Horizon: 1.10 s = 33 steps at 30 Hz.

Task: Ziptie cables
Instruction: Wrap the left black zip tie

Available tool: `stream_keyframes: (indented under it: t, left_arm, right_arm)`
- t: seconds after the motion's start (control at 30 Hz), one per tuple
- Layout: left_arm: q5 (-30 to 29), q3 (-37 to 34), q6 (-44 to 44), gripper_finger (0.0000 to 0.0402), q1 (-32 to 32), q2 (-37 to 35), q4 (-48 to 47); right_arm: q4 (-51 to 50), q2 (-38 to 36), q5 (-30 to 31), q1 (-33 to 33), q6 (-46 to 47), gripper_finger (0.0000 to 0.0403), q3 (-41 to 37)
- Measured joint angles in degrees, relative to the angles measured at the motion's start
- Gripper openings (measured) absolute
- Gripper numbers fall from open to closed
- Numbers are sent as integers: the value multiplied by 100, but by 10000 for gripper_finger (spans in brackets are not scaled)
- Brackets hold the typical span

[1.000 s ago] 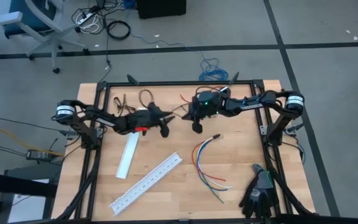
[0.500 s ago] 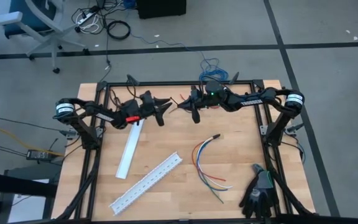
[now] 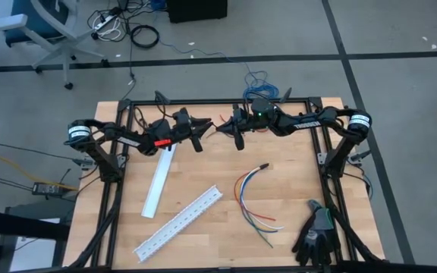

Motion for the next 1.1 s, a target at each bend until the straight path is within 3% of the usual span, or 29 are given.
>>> stream_keyframes:
  t: [0.23,1.1]
  left_arm:
    - [553,-2,-21,90,2,0,-60]
    - [820,-238,-159,90,149,2,75]
  right_arm:
    - [138,2,2,0,67,0,0]
    - [111,4,-55,-2,136,0,2]
